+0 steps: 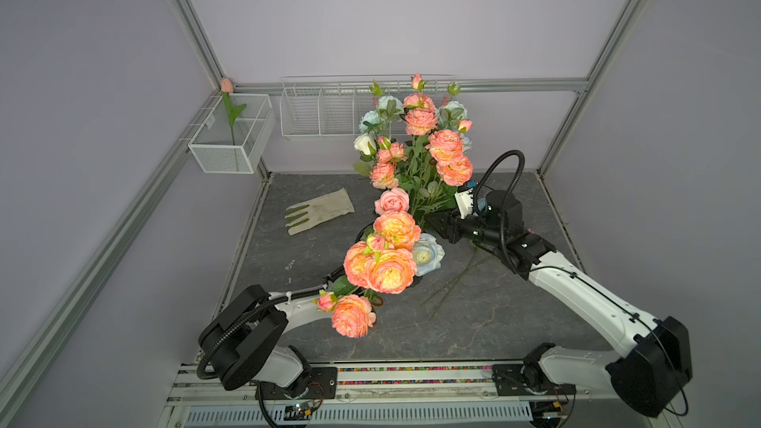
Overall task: Pick out pink flowers from the vase
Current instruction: Pick up the flower from the vase.
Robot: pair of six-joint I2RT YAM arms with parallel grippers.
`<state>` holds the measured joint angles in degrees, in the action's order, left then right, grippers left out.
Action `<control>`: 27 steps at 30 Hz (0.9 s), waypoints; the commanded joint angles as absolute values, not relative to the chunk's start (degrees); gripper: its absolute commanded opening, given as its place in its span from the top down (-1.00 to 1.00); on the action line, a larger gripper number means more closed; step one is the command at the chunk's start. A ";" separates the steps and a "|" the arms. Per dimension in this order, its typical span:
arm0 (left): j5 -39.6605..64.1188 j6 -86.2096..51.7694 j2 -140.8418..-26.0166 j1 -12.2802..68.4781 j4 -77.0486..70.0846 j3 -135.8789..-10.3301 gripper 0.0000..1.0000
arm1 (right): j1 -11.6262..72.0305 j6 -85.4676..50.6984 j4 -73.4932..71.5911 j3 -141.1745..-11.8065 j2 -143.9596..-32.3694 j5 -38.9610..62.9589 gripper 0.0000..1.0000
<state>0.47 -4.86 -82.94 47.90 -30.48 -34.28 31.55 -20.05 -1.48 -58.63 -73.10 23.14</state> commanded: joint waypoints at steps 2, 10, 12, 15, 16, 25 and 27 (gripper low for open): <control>0.09 -4.57 -85.50 47.28 -19.60 -32.78 1.00 | 33.24 -21.89 -6.34 -60.87 -75.19 24.93 0.37; 0.03 -4.59 -85.26 47.29 -19.62 -32.70 1.00 | 34.90 -23.30 -8.74 -61.61 -78.57 22.38 0.59; 0.00 -4.55 -84.97 47.29 -19.52 -32.70 1.00 | 34.84 -23.15 -8.35 -61.49 -78.27 21.51 0.68; -0.15 -4.42 -84.70 47.28 -19.43 -32.54 1.00 | 34.38 -22.84 -8.13 -60.29 -76.68 20.54 0.78; -0.15 -4.55 -84.70 47.29 -19.50 -32.52 1.00 | 33.88 -23.05 -8.14 -59.85 -76.03 20.47 0.82; -0.53 -4.66 -84.91 47.22 -19.86 -32.46 1.00 | 29.22 -19.79 -1.22 -57.50 -63.83 22.44 0.87; -0.44 -4.58 -84.79 47.24 -19.73 -32.43 1.00 | 27.75 -19.23 1.16 -57.31 -60.77 21.96 0.87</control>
<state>0.60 -4.56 -82.91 47.90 -30.48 -34.28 29.08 -20.73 -1.91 -57.91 -65.06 20.75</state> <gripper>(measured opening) 0.698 0.089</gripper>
